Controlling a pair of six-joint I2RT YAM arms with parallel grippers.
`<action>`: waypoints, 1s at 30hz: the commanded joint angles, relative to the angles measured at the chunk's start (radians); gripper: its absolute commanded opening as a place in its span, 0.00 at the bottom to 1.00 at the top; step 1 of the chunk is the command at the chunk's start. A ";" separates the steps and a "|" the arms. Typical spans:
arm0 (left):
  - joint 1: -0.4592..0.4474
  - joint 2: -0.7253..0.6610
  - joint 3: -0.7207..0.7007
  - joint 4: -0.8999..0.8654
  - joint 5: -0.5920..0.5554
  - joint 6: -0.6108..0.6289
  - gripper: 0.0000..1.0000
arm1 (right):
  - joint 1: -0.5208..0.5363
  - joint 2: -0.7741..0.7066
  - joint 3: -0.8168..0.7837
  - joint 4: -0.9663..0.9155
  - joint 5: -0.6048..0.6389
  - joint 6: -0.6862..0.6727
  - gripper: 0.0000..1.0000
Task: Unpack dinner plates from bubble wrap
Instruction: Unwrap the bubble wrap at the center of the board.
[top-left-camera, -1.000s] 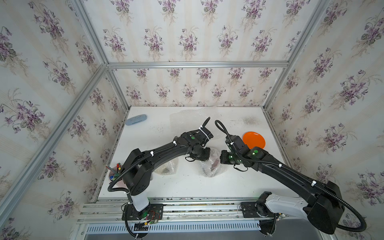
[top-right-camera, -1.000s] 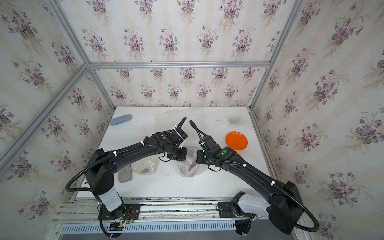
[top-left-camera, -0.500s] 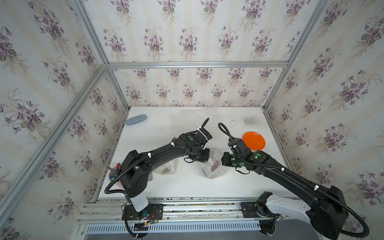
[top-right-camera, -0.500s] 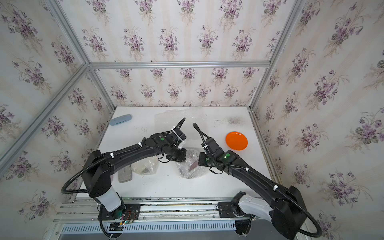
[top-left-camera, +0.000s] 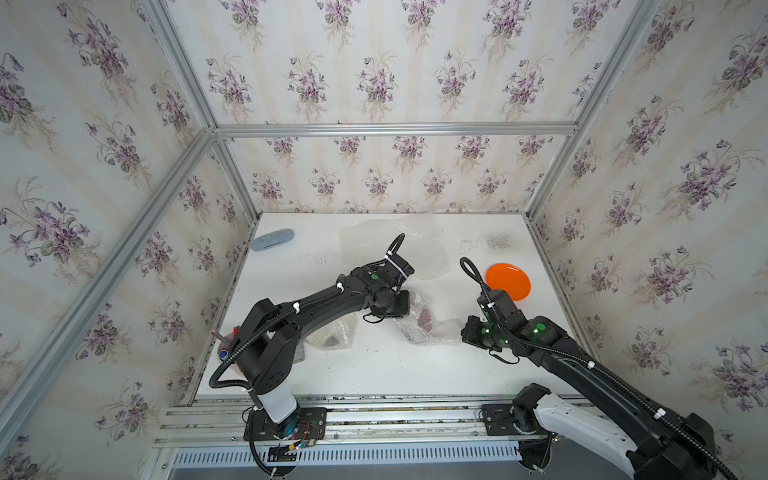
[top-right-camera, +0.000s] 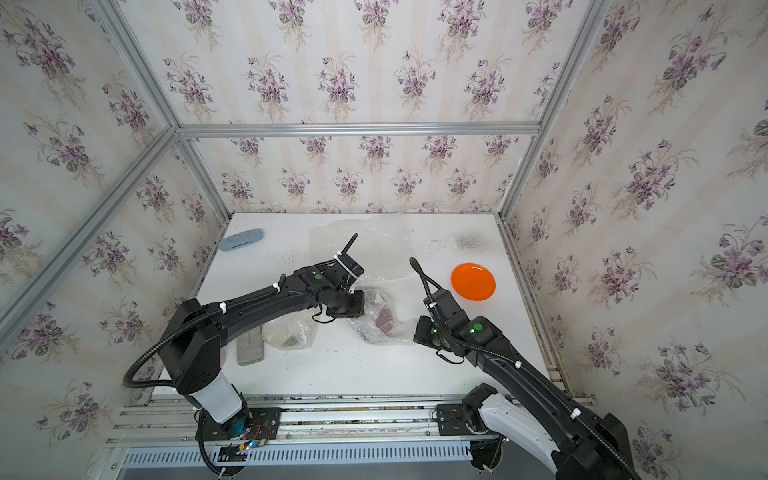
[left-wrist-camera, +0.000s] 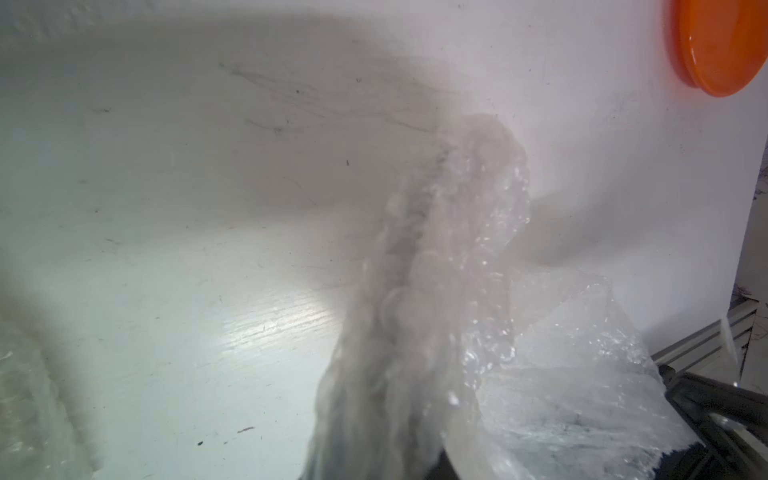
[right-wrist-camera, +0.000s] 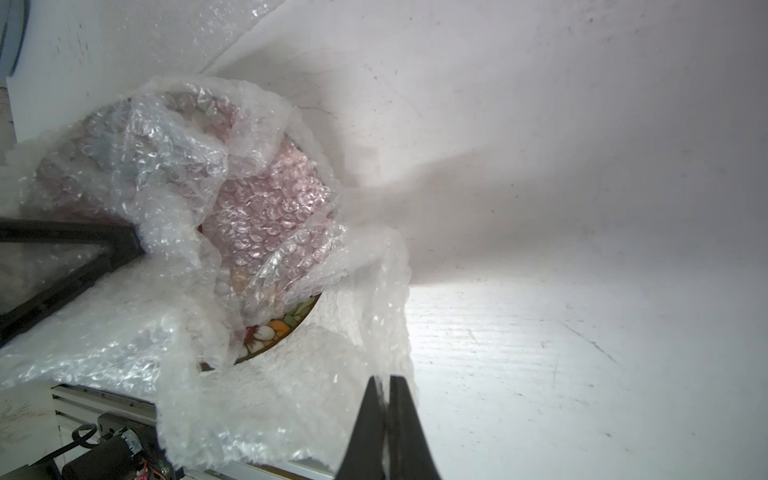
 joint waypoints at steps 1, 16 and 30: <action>0.015 -0.014 -0.022 -0.101 -0.107 0.036 0.00 | -0.008 0.001 -0.020 -0.004 0.011 0.016 0.00; 0.009 -0.079 -0.266 0.303 0.030 -0.166 0.29 | -0.006 0.043 0.254 -0.033 -0.072 -0.078 0.38; 0.054 -0.267 -0.344 0.167 0.002 -0.117 0.99 | 0.036 0.151 -0.021 0.353 -0.298 0.108 0.29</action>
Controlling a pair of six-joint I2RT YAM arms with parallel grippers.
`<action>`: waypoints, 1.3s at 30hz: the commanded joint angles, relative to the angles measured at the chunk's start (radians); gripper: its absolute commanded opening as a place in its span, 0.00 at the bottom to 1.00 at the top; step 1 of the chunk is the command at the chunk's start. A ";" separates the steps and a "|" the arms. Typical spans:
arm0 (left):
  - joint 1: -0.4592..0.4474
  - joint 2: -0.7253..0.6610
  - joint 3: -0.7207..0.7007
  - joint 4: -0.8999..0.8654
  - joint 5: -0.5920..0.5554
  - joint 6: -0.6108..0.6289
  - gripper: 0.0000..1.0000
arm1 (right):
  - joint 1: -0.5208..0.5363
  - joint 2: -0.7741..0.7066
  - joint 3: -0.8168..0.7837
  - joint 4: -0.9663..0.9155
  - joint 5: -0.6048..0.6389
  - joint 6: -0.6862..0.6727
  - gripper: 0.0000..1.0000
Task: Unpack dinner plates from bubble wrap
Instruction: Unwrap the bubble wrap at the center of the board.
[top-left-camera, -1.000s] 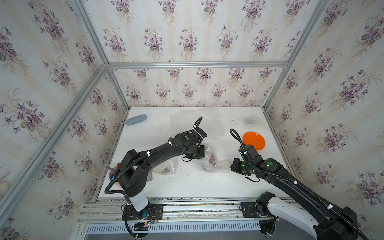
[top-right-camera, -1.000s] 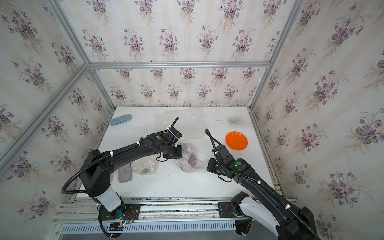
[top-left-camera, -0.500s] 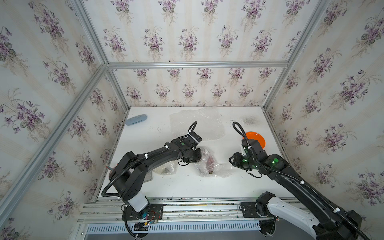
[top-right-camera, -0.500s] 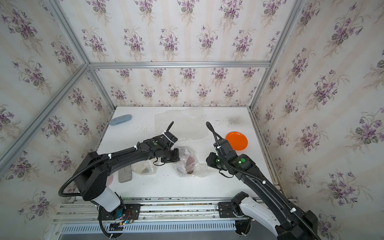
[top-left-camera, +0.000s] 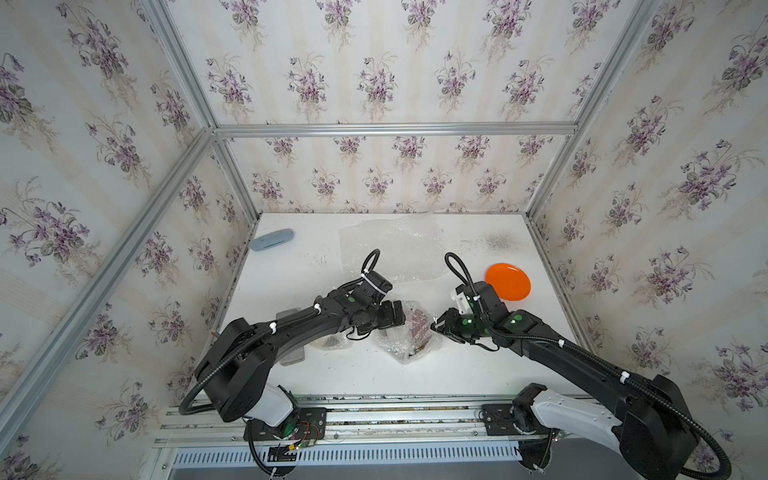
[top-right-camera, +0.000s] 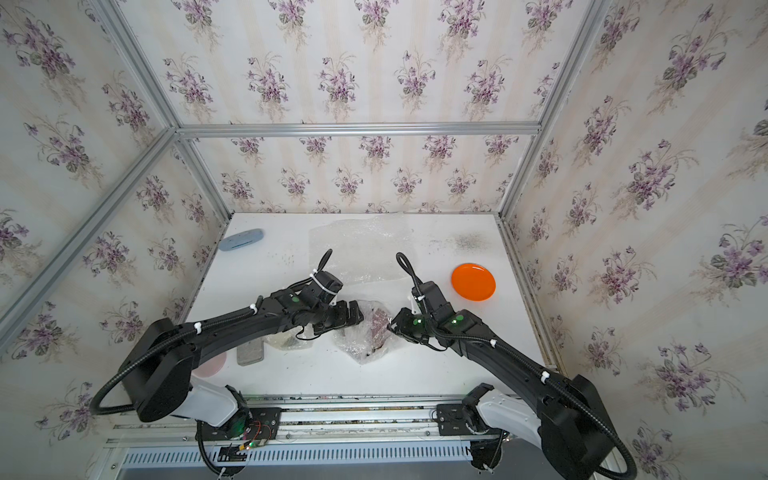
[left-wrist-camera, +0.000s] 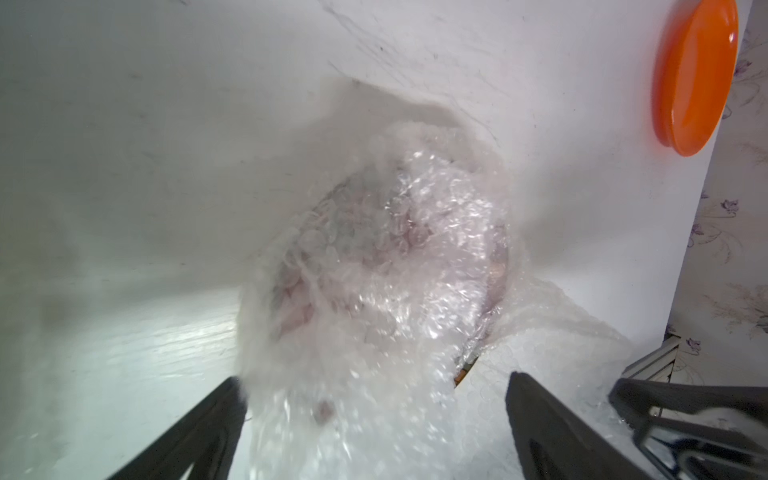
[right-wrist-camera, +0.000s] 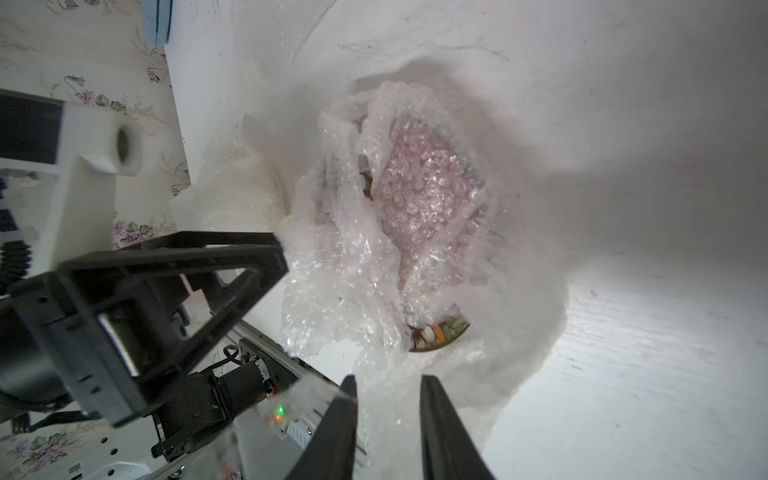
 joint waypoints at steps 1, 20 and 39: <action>0.012 -0.052 0.004 -0.101 -0.030 0.049 0.99 | 0.004 -0.048 0.011 -0.029 0.032 -0.010 0.28; 0.037 -0.156 0.317 -0.596 -0.204 0.344 0.99 | 0.202 0.267 0.395 -0.006 0.044 -0.057 0.28; -0.110 0.130 0.387 -0.573 -0.126 0.469 0.99 | 0.167 0.088 -0.097 0.071 0.076 0.015 0.23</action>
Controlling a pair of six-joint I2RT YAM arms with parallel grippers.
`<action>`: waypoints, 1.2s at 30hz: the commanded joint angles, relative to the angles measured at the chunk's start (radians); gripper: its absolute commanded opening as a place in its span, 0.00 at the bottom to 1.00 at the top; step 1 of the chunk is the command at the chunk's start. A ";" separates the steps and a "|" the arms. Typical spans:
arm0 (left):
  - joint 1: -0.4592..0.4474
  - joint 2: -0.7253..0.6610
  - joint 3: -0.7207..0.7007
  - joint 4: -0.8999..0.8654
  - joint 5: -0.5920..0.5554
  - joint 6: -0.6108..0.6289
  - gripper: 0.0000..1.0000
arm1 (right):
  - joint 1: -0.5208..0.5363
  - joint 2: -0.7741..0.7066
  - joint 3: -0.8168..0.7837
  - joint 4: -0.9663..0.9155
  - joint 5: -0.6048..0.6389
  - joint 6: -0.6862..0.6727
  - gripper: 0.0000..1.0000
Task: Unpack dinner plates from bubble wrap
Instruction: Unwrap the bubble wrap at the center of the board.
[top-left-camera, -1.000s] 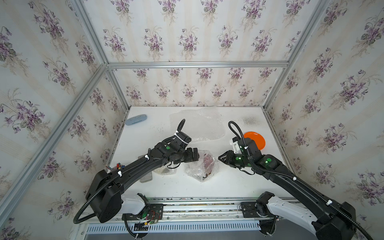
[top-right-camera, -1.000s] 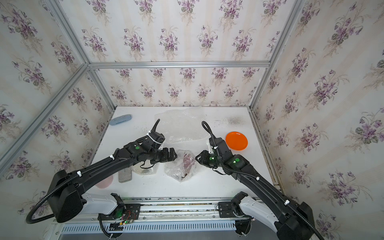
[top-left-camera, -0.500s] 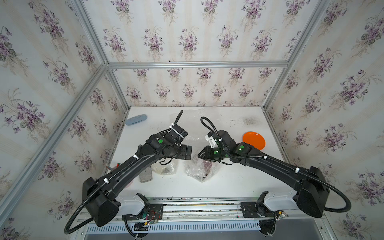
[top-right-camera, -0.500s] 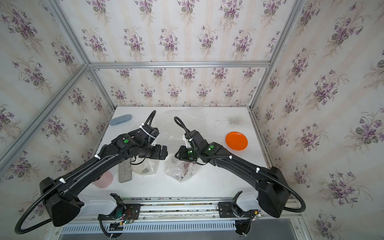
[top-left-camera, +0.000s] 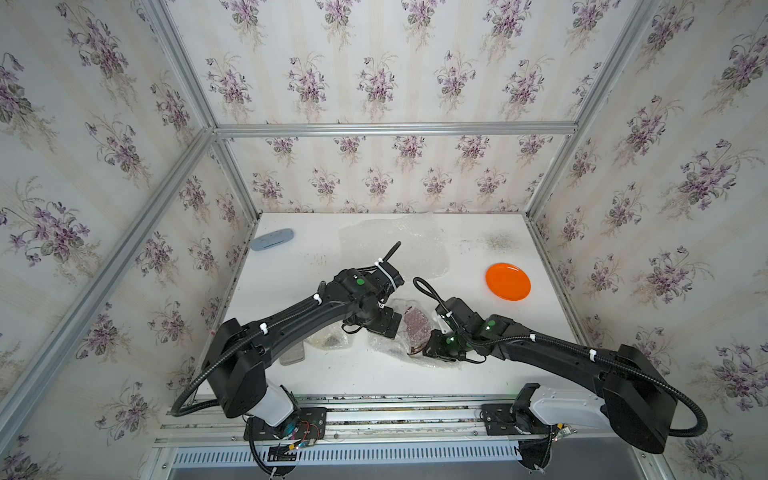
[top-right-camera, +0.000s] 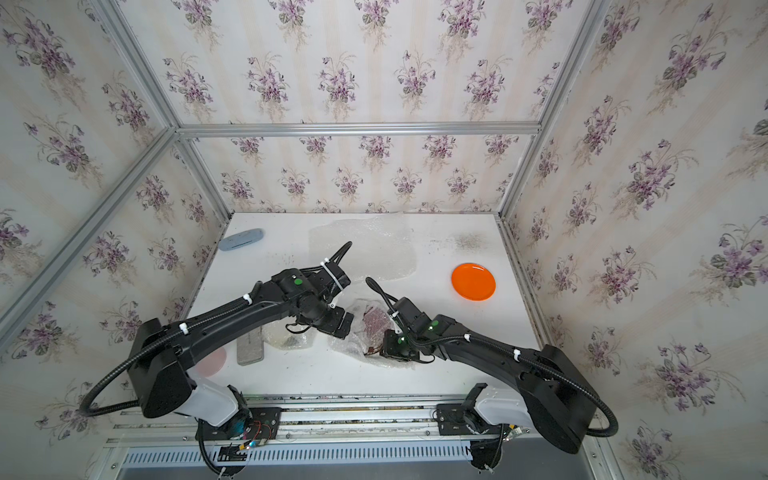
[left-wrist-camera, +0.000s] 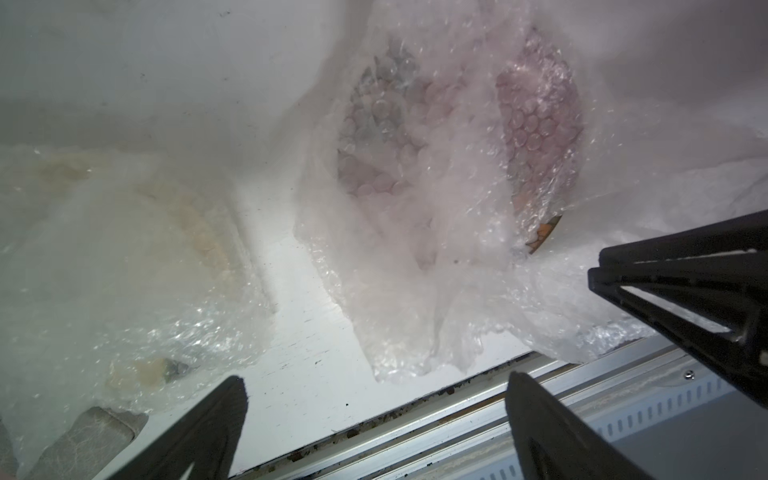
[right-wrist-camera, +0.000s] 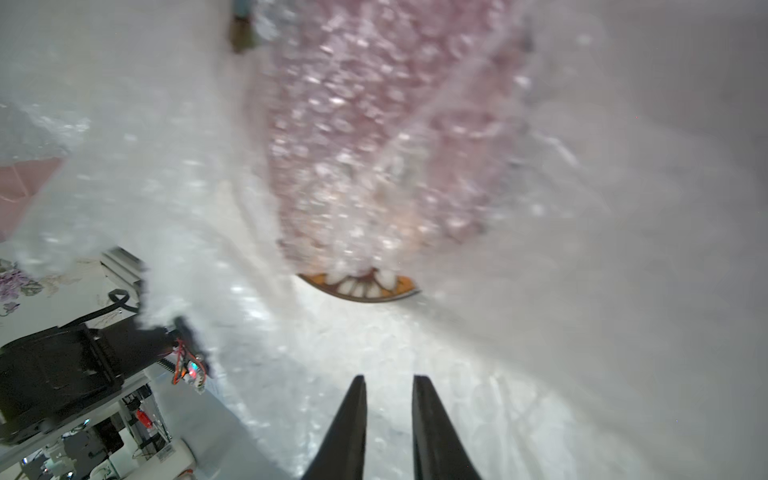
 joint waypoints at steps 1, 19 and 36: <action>-0.028 0.055 0.052 0.007 0.004 0.054 0.99 | -0.034 -0.060 -0.065 0.105 0.016 0.046 0.22; -0.058 0.343 0.290 -0.097 -0.154 0.143 0.84 | -0.053 -0.095 -0.116 0.156 0.011 0.073 0.21; 0.081 0.240 0.220 -0.059 0.026 0.134 0.06 | -0.158 -0.130 -0.138 0.020 0.057 0.014 0.20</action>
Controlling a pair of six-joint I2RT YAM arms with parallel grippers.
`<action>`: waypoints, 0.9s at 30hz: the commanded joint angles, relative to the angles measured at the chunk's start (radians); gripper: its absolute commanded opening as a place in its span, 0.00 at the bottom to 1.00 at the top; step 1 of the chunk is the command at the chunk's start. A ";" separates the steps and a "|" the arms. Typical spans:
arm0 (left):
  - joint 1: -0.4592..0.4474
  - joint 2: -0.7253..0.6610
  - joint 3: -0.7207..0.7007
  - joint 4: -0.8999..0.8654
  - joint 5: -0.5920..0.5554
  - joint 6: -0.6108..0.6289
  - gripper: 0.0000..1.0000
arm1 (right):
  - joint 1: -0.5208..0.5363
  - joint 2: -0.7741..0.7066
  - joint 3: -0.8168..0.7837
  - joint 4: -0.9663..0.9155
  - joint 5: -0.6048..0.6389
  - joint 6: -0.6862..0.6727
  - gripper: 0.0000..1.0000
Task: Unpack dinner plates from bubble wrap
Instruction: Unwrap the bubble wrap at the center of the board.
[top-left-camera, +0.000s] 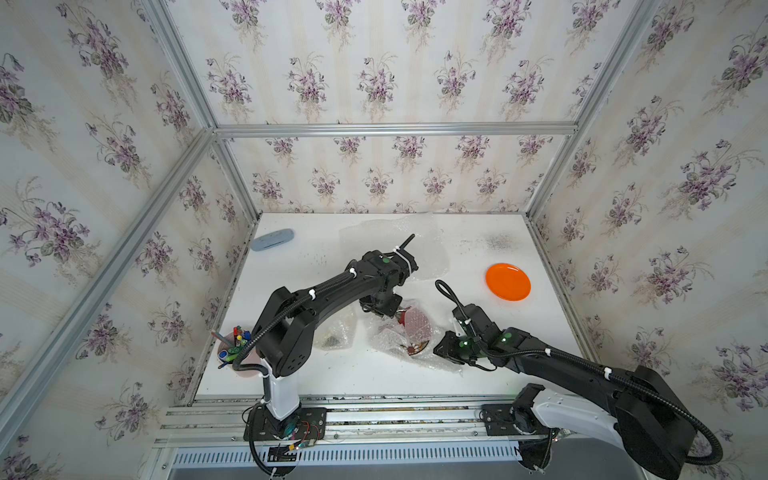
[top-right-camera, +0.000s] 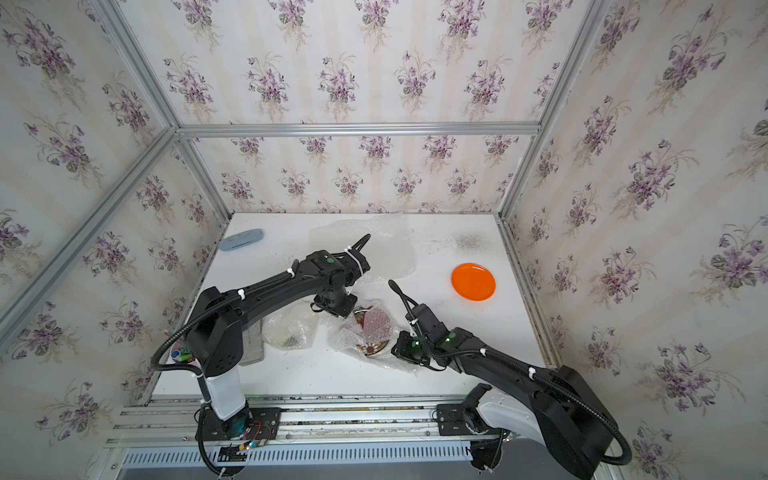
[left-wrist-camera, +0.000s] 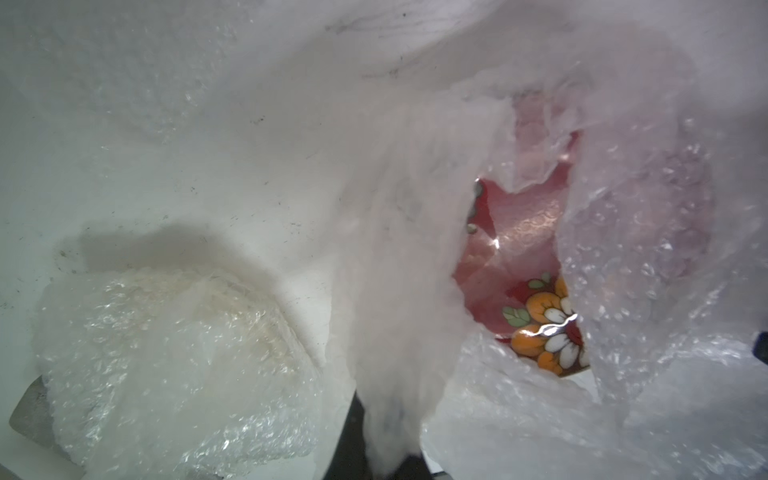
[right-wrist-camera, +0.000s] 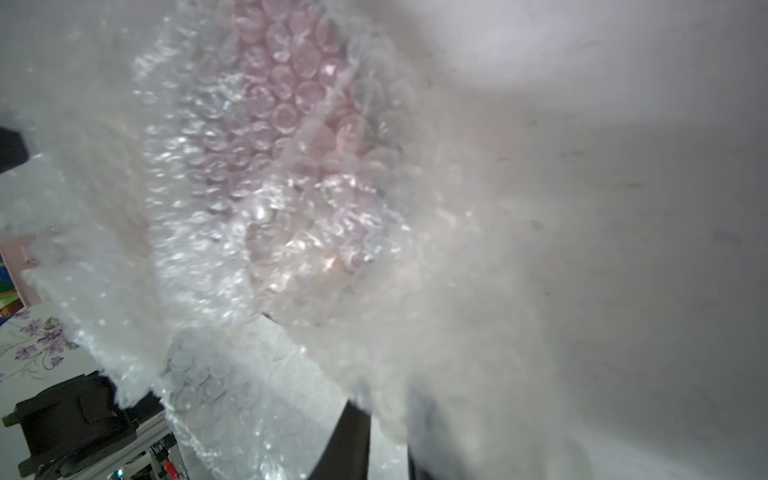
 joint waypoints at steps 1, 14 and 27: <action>0.020 -0.038 -0.026 0.037 0.138 -0.035 0.06 | -0.082 -0.028 -0.004 -0.119 0.051 -0.047 0.20; 0.082 -0.195 -0.315 0.409 0.563 -0.253 0.05 | -0.254 -0.230 0.307 -0.303 0.006 -0.209 0.25; 0.096 -0.181 -0.331 0.471 0.606 -0.286 0.05 | 0.047 -0.030 0.440 -0.144 -0.032 -0.146 0.25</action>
